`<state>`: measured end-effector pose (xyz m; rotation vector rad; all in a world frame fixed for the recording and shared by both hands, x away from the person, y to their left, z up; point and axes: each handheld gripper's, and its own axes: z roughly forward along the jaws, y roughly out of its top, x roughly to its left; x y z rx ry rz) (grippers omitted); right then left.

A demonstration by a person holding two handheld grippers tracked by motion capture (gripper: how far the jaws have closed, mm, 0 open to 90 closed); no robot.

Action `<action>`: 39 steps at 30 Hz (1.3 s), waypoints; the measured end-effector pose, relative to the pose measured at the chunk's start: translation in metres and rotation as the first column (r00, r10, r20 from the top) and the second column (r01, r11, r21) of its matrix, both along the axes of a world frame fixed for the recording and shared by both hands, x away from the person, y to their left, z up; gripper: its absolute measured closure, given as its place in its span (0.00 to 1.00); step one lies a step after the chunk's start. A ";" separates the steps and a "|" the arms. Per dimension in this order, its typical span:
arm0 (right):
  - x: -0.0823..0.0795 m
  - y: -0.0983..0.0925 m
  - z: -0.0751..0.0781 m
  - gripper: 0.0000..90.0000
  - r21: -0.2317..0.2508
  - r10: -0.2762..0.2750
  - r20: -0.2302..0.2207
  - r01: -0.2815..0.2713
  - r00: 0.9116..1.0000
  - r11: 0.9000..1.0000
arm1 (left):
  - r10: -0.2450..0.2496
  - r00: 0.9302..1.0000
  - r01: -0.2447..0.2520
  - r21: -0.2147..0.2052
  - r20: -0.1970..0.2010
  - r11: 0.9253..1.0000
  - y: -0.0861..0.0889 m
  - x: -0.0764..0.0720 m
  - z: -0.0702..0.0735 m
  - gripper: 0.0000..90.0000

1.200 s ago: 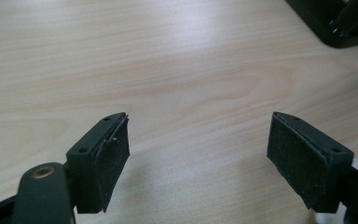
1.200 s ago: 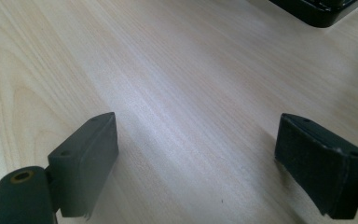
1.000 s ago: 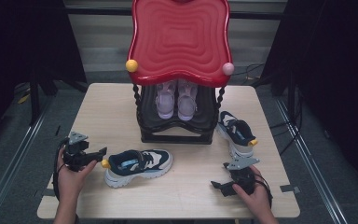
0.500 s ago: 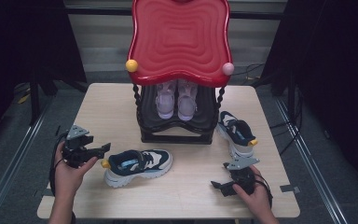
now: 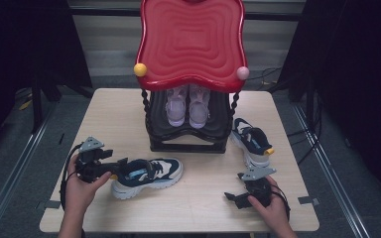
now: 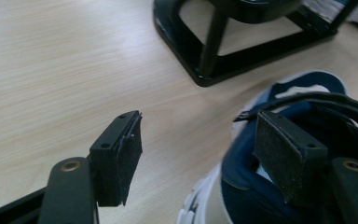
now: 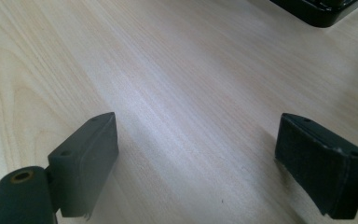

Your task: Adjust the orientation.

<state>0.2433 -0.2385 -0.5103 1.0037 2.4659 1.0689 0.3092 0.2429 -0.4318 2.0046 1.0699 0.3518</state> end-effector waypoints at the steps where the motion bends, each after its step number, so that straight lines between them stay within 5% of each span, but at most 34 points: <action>1: 0.000 0.000 0.000 0.14 0.001 0.000 -0.002 0.000 1.000 1.000 | -0.025 1.000 0.025 0.008 -0.006 1.000 -0.001 0.000 0.002 0.35; 12: 0.000 0.000 0.000 0.14 0.001 0.000 -0.002 0.000 1.000 1.000 | -0.144 0.986 0.152 0.099 -0.089 0.983 -0.013 0.004 0.001 0.44; 19: 0.000 0.000 0.000 0.14 0.000 0.001 -0.001 -0.001 1.000 1.000 | -0.225 0.963 0.248 0.158 -0.150 0.956 -0.025 0.009 0.002 0.56; 23: 0.000 0.000 0.000 0.14 0.000 0.001 -0.002 -0.001 1.000 1.000 | -0.219 0.967 0.242 0.207 -0.128 0.948 -0.029 0.009 0.002 0.72; 29: 0.000 0.000 0.000 0.14 0.001 0.000 -0.002 0.000 1.000 1.000 | -0.222 0.964 0.253 0.244 -0.148 0.936 -0.028 0.009 0.005 0.81; 32: 0.000 0.000 0.000 0.14 0.001 0.001 -0.001 -0.001 1.000 1.000 | -0.198 0.969 0.230 0.253 -0.148 0.940 -0.024 0.006 0.006 0.84; 39: 0.000 0.000 0.000 0.14 0.001 0.000 -0.002 0.000 1.000 1.000 | -0.112 0.984 0.141 0.231 -0.136 0.963 -0.005 -0.002 0.005 0.87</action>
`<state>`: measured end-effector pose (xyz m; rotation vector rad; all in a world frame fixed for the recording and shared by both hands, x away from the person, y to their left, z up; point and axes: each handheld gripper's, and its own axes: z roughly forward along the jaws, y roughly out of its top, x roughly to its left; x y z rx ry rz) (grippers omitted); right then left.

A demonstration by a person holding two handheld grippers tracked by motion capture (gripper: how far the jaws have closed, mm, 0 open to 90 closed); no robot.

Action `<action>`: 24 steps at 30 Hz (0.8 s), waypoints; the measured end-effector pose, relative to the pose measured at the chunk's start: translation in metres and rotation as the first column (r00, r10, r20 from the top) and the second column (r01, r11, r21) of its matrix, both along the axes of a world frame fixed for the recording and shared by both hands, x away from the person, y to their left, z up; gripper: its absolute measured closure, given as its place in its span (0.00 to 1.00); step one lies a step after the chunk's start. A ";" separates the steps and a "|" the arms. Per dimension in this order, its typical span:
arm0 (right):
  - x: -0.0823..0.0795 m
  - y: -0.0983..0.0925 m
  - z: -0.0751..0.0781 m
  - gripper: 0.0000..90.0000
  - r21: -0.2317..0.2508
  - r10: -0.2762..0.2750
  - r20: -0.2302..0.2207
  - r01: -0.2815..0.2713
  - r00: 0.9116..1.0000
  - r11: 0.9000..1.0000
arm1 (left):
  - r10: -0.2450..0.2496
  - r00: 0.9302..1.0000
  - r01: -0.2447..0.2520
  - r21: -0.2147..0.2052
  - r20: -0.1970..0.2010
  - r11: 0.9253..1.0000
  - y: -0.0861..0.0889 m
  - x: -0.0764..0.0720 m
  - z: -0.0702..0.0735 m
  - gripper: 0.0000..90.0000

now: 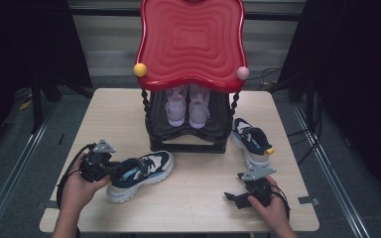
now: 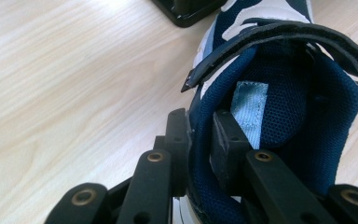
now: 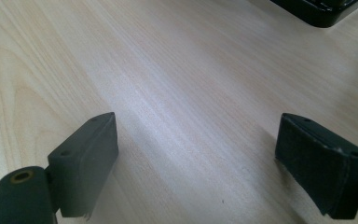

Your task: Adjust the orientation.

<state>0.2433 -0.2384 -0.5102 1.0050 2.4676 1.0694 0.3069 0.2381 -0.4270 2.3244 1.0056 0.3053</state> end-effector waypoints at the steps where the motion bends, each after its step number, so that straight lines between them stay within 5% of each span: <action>1: 0.000 0.000 0.000 0.14 0.000 0.000 0.000 0.000 1.000 1.000 | 0.002 1.000 -0.002 0.006 0.006 1.000 0.003 0.000 0.000 0.87; 14: 0.000 0.000 0.000 0.14 0.000 0.000 0.000 0.000 1.000 1.000 | 0.123 0.992 -0.123 -0.020 0.005 0.992 0.024 -0.004 0.001 0.88; 24: 0.000 0.000 0.000 0.14 0.000 0.000 0.000 0.000 1.000 1.000 | 0.095 0.994 -0.098 -0.044 -0.052 0.994 0.020 0.003 0.002 0.78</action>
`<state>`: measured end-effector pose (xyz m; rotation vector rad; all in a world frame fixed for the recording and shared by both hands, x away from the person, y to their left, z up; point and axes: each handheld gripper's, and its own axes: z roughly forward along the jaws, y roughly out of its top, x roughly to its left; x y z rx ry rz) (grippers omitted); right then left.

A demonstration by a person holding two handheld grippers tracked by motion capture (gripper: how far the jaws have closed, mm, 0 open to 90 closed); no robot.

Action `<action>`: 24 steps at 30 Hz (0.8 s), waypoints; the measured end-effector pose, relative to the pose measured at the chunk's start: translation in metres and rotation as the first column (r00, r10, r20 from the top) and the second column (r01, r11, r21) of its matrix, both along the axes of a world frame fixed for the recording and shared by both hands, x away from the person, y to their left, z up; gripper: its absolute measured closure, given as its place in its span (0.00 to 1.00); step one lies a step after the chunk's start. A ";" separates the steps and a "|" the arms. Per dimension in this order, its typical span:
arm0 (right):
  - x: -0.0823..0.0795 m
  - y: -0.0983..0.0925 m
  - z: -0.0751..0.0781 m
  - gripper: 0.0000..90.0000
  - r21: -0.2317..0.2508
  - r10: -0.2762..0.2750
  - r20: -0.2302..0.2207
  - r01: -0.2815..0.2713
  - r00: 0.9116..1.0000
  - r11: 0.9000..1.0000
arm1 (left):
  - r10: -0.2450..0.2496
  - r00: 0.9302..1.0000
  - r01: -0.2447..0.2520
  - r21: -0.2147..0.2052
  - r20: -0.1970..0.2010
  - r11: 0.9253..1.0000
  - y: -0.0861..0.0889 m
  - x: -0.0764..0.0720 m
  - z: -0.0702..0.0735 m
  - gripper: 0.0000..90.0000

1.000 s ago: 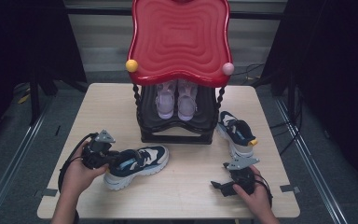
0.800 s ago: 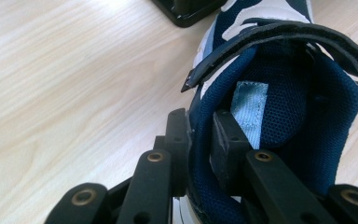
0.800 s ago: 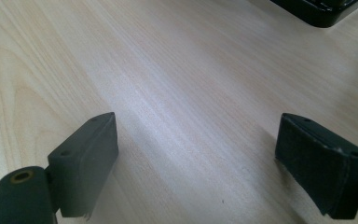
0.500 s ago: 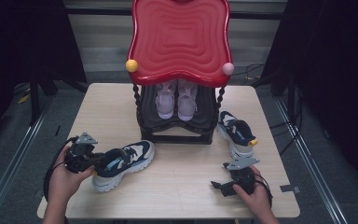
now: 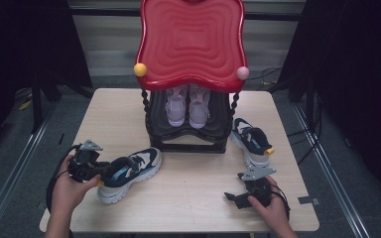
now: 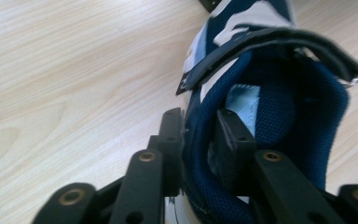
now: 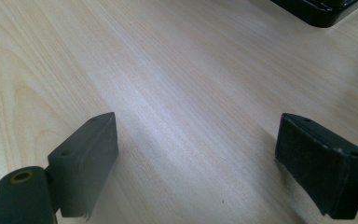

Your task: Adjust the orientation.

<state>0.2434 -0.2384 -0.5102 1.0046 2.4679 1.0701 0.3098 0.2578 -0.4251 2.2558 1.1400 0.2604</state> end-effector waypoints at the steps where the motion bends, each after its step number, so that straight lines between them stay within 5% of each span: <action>1: 0.000 0.000 0.000 0.14 0.000 0.000 0.000 0.000 1.000 1.000 | -0.016 1.000 0.016 0.027 -0.002 1.000 -0.002 0.001 0.001 0.74; 6: 0.000 0.000 0.000 0.14 0.001 0.003 -0.001 -0.003 1.000 1.000 | -0.058 0.997 0.062 0.086 -0.050 0.994 -0.011 0.006 -0.001 0.68; 10: 0.000 0.000 0.000 0.14 0.001 0.004 -0.001 -0.004 1.000 1.000 | -0.058 0.997 0.063 0.122 -0.043 0.991 -0.012 0.007 -0.001 0.76; 11: 0.000 0.000 0.000 0.14 0.000 0.004 -0.001 -0.004 1.000 1.000 | -0.057 0.996 0.064 0.118 -0.063 0.991 -0.010 0.008 -0.001 0.84; 18: 0.000 0.000 0.000 0.14 0.001 0.004 -0.001 -0.004 1.000 1.000 | -0.016 0.998 0.020 0.081 -0.054 0.996 -0.006 0.002 -0.001 0.88; 24: 0.000 0.000 0.000 0.14 0.001 0.004 -0.001 -0.004 1.000 1.000 | 0.088 0.996 -0.087 0.046 -0.025 0.995 0.011 -0.004 0.002 0.88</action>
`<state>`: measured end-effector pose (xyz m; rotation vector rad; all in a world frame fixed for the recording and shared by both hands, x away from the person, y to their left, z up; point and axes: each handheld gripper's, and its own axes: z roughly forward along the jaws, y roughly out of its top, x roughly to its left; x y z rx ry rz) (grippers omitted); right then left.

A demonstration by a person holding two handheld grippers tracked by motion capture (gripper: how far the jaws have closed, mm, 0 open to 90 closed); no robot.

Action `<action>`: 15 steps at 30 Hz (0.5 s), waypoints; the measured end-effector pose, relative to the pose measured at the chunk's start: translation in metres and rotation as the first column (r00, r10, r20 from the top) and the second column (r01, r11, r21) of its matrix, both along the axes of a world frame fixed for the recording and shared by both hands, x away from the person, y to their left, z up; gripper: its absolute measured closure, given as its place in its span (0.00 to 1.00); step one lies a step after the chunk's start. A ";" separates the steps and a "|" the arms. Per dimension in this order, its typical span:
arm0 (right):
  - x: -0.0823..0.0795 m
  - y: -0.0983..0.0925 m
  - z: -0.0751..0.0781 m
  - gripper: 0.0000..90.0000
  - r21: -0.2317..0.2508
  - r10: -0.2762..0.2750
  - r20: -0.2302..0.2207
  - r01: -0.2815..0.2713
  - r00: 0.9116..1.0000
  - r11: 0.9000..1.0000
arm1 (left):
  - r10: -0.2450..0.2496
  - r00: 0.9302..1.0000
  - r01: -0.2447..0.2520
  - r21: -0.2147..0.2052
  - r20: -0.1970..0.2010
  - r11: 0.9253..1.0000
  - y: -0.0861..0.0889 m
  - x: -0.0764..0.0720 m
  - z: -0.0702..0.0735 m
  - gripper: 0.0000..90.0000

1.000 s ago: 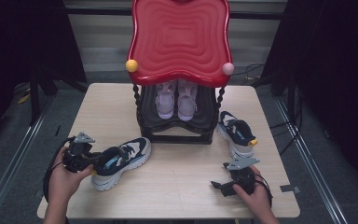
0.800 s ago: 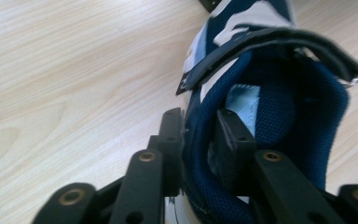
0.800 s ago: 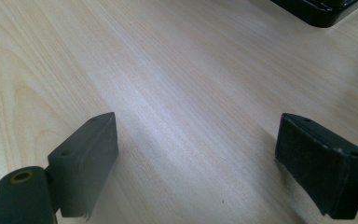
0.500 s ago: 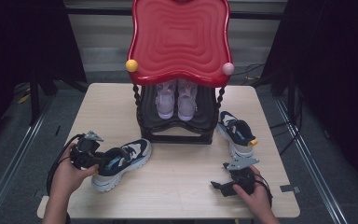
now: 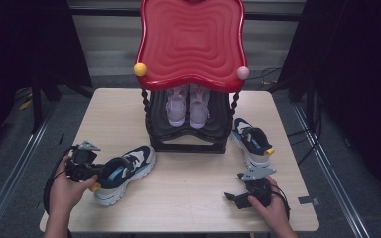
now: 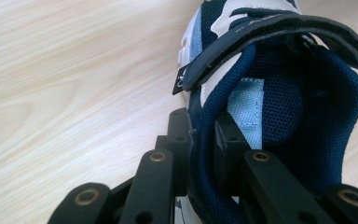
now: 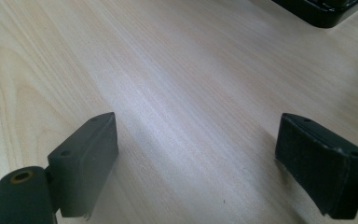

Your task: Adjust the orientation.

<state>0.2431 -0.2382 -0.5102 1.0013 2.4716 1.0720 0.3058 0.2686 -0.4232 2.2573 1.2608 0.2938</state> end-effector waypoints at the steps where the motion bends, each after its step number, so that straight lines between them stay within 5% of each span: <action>1: 0.000 0.000 0.000 0.14 0.000 0.000 0.000 0.000 1.000 1.000 | 0.016 1.000 -0.016 -0.003 0.001 1.000 0.002 0.000 0.001 0.88; 8: 0.000 0.000 0.000 0.14 0.000 0.000 0.000 0.000 1.000 1.000 | 0.153 0.988 -0.152 -0.004 0.030 0.988 0.004 0.009 0.006 0.88; 15: 0.000 0.000 0.000 0.14 -0.001 0.004 0.002 -0.004 1.000 1.000 | 0.199 0.980 -0.199 0.001 0.012 0.980 -0.001 0.019 -0.003 0.87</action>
